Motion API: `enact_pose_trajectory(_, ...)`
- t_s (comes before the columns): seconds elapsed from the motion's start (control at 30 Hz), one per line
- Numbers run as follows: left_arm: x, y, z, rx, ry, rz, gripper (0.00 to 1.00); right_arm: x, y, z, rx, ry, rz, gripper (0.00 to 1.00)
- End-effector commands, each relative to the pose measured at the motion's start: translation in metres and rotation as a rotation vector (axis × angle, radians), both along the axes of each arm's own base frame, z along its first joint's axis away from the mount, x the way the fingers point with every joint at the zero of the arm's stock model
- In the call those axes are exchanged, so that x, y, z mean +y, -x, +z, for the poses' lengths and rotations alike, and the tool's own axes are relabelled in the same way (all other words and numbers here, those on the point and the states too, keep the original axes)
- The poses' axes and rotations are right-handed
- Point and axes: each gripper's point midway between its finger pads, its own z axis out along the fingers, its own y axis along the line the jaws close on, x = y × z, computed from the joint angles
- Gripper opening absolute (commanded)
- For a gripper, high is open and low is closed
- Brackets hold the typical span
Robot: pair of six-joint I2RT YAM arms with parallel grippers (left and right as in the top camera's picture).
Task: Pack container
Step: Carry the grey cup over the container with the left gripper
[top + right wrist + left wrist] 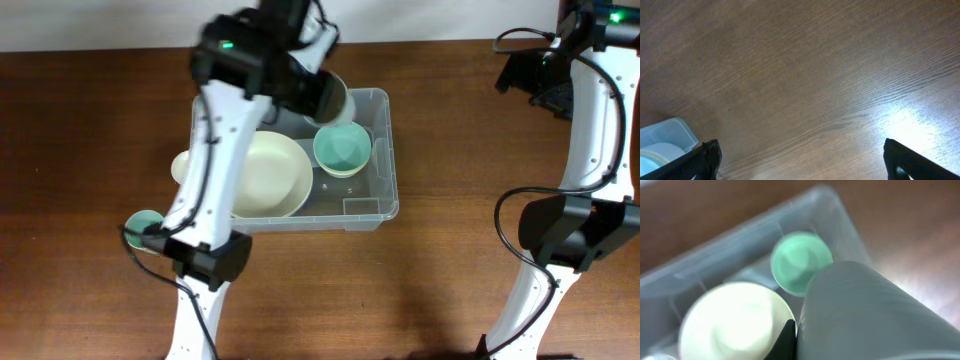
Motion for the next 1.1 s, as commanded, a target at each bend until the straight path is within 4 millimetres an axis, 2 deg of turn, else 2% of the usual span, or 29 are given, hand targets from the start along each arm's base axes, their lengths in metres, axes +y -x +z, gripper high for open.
enact_pose_trajectory(0.0,-0.004,0.011,-0.035,0.099,-0.084,-0.030,0.01,-0.002,0.000,-0.004,0.012,0.011,-0.008,0.99)
enact_pose_trajectory(0.23,0.000,0.029,-0.086,0.275,-0.152,-0.038,0.01,-0.002,0.000,-0.004,0.012,0.011,-0.008,0.99)
enact_pose_trajectory(0.43,0.002,0.033,-0.119,0.346,-0.185,-0.039,0.01,-0.002,0.000,-0.004,0.012,0.011,-0.008,0.99)
enact_pose_trajectory(0.57,0.001,0.044,-0.142,0.414,-0.193,-0.050,0.01,-0.002,0.000,-0.004,0.012,0.011,-0.008,0.99)
enact_pose_trajectory(0.8,-0.001,0.050,-0.175,0.470,-0.190,-0.055,0.01,-0.002,0.000,-0.004,0.012,0.011,-0.008,0.99)
enact_pose_trajectory(1.07,-0.004,0.046,-0.201,0.469,-0.187,-0.055,0.01,-0.002,0.000,-0.004,0.012,0.011,-0.008,0.99)
